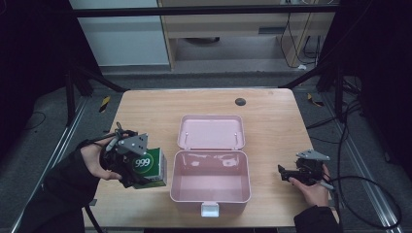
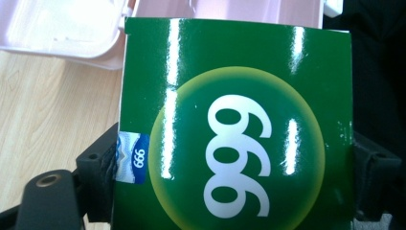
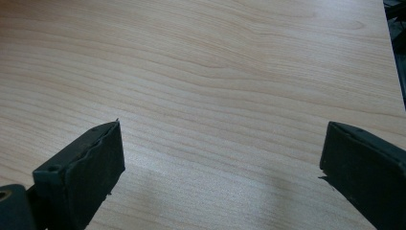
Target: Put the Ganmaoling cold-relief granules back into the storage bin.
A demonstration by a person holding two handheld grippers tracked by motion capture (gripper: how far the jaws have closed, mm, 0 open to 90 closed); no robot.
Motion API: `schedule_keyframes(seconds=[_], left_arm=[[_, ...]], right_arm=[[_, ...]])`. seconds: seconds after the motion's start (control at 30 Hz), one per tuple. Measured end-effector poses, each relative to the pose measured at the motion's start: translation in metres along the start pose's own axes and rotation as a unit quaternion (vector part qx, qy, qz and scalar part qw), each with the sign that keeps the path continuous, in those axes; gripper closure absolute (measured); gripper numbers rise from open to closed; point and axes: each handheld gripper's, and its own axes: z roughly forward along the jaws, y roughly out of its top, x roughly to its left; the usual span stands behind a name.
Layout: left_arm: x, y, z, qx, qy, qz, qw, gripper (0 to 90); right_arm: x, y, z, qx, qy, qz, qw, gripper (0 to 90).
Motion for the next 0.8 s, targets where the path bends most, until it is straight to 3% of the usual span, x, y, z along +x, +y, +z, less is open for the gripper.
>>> schedule_keyframes(seconds=[0.8], left_arm=[[0.003, 0.040, 0.006, -0.014, -0.011, 0.025, 0.9995, 14.3]], right_arm=[[0.000, 0.000, 0.000, 0.000, 0.000, 0.000, 1.0000, 1.8]])
